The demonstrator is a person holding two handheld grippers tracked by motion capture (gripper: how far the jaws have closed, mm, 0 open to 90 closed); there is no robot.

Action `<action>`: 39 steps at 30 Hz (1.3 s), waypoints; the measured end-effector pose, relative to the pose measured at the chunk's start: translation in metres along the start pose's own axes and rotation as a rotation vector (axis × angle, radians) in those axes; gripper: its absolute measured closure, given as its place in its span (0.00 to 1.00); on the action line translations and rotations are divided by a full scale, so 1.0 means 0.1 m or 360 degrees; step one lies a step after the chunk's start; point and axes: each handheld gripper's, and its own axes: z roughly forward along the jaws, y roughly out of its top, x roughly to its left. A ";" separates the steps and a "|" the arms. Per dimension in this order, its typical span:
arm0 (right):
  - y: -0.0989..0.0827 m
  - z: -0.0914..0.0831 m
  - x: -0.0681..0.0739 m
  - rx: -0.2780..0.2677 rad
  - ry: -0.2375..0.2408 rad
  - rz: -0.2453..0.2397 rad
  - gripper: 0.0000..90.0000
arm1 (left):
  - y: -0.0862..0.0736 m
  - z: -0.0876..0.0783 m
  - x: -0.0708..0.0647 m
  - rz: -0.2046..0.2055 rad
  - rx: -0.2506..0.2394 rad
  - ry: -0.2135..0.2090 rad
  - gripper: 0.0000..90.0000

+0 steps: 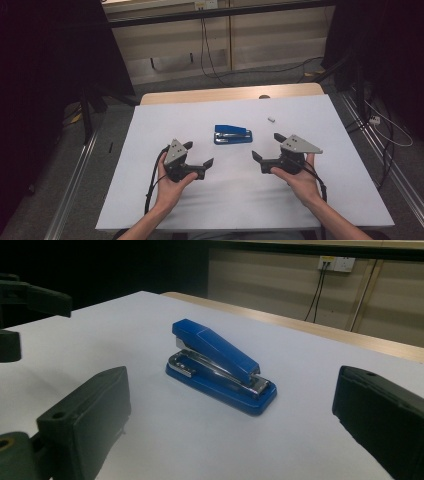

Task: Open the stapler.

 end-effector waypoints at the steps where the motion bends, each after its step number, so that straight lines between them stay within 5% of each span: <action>1: 0.00 0.00 0.00 0.0000 0.0000 0.0000 0.02 | 0.01 0.01 0.00 -0.0015 0.0000 -0.0001 0.05; 6: 0.03 0.10 0.05 0.0031 0.0050 -0.0008 0.02 | 0.03 0.04 -0.03 0.0031 -0.0016 -0.0048 0.04; 20: 0.07 0.32 0.08 0.0017 0.0073 -0.0018 0.08 | 0.15 0.25 0.10 0.0008 -0.0048 -0.0005 0.04; 29: 0.05 0.43 0.12 0.0023 0.0116 -0.0026 0.22 | 0.18 0.33 0.26 0.0014 -0.0044 0.0059 0.04; 39: 0.11 0.58 0.12 -0.0001 0.0146 0.0001 0.40 | 0.20 0.42 0.32 0.0011 0.0003 0.0057 0.04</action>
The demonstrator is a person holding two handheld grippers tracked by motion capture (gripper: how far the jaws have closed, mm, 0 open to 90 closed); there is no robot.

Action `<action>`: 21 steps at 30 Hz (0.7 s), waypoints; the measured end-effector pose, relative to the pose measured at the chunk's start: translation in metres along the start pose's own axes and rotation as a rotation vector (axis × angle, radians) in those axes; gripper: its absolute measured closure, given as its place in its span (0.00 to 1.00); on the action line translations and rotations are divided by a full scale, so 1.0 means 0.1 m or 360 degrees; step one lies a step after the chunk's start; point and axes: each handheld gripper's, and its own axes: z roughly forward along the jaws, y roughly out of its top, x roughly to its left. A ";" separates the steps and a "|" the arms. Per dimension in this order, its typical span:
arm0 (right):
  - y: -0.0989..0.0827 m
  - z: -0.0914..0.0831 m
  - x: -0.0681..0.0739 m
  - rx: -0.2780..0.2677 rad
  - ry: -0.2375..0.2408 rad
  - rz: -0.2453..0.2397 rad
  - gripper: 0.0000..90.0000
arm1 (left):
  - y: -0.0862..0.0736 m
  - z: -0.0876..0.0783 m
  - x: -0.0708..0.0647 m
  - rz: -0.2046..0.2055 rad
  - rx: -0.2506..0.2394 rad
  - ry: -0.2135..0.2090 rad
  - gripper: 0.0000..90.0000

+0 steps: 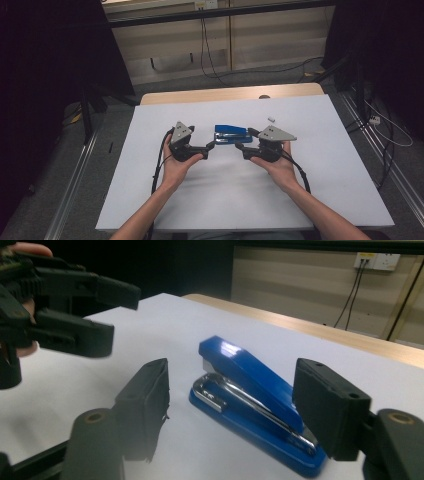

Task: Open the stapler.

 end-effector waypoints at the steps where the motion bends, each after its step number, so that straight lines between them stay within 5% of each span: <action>1: 0.01 0.01 0.00 -0.0015 0.0010 -0.0007 0.45 | 0.00 0.02 0.00 -0.0002 0.0003 0.0000 0.04; 10: -0.01 0.16 -0.01 0.0003 0.0053 0.0023 0.69 | 0.05 0.15 0.06 0.0026 0.0011 0.0020 0.04; 11: -0.03 0.18 -0.02 0.0008 0.0059 0.0023 0.78 | 0.03 0.15 0.06 0.0024 0.0030 0.0019 0.04; 21: -0.08 0.25 0.00 0.0070 0.0123 -0.0007 1.00 | -0.02 0.19 0.06 0.0030 0.0130 0.0013 0.09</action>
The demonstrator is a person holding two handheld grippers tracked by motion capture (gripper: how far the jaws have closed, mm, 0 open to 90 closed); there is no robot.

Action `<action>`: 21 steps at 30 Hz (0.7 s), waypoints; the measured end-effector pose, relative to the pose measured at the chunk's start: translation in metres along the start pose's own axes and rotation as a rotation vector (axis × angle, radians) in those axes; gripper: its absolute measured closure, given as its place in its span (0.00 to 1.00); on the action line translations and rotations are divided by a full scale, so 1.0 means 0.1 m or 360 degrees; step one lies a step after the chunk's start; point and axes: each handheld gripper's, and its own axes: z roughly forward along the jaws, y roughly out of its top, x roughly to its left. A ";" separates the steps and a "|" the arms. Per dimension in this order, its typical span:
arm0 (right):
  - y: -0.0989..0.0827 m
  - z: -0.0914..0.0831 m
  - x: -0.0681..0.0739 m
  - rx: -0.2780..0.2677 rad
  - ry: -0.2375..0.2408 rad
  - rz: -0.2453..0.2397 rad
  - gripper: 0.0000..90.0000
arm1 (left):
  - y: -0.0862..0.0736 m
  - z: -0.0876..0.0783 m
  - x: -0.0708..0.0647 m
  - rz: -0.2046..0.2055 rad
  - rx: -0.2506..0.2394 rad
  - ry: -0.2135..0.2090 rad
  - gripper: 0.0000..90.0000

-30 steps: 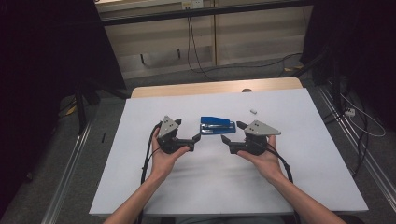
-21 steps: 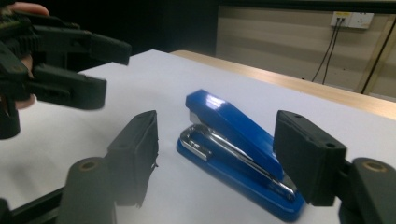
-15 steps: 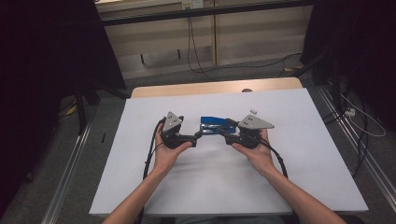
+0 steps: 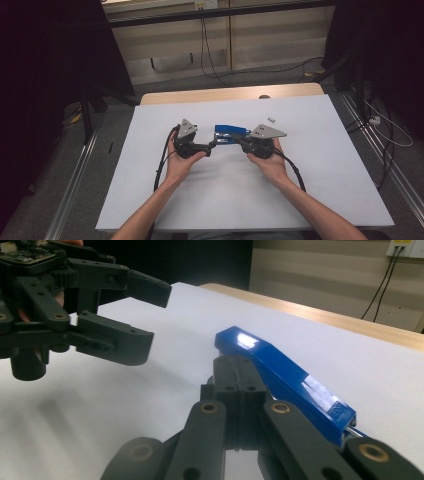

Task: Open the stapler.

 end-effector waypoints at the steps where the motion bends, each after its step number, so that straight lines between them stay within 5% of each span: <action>1: 0.00 0.00 0.00 0.0000 0.0000 0.0000 1.00 | 0.00 0.00 0.00 0.0007 0.0005 -0.0008 0.09; 2: 0.00 0.01 0.01 0.0014 0.0016 -0.0007 1.00 | 0.00 0.00 0.00 0.0017 0.0004 -0.0018 0.22; 4: -0.01 0.02 0.01 0.0030 0.0028 -0.0007 1.00 | 0.00 0.01 0.00 0.0010 0.0005 -0.0026 0.31; 14: -0.01 0.12 0.03 0.0092 0.0054 -0.0071 1.00 | -0.03 0.07 0.03 -0.0021 0.0045 -0.0068 0.58; 21: 0.02 0.21 0.03 0.0128 0.0059 -0.0045 1.00 | 0.00 0.09 0.04 0.0045 0.0067 -0.0059 0.88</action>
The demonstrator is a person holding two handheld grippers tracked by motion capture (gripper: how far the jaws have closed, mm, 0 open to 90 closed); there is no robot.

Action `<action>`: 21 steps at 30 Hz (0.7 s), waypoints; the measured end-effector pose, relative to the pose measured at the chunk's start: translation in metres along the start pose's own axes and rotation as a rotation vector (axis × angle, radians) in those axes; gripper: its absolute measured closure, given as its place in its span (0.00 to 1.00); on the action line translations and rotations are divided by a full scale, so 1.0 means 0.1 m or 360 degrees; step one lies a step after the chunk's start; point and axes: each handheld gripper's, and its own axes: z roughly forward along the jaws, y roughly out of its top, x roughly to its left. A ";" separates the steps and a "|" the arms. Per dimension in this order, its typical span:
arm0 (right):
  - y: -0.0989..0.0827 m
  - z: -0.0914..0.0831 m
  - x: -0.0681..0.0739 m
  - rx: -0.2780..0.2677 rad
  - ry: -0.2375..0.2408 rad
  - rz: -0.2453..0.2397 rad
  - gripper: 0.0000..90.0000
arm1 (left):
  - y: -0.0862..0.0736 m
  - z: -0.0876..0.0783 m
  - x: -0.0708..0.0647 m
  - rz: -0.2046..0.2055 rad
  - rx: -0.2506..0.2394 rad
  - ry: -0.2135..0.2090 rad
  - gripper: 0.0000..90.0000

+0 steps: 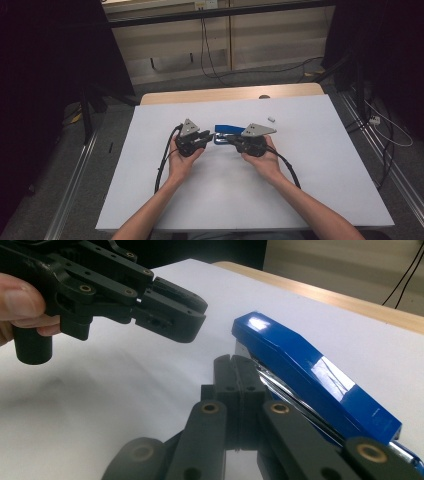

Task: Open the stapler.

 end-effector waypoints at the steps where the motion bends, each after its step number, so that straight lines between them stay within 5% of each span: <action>1: 0.01 0.01 -0.01 0.0010 0.0003 0.0014 1.00 | 0.00 0.01 0.00 0.0005 0.0000 0.0000 0.90; 5: 0.03 0.08 -0.03 0.0038 -0.0006 0.0032 1.00 | 0.01 0.07 0.01 0.0013 0.0038 -0.0010 1.00; 11: 0.03 0.16 -0.07 0.0091 -0.0037 0.0031 1.00 | 0.00 0.15 0.05 -0.0003 0.0107 -0.0009 1.00; 21: 0.01 0.25 -0.06 0.0179 -0.0064 0.0001 1.00 | -0.01 0.21 0.08 -0.0029 0.0108 0.0019 1.00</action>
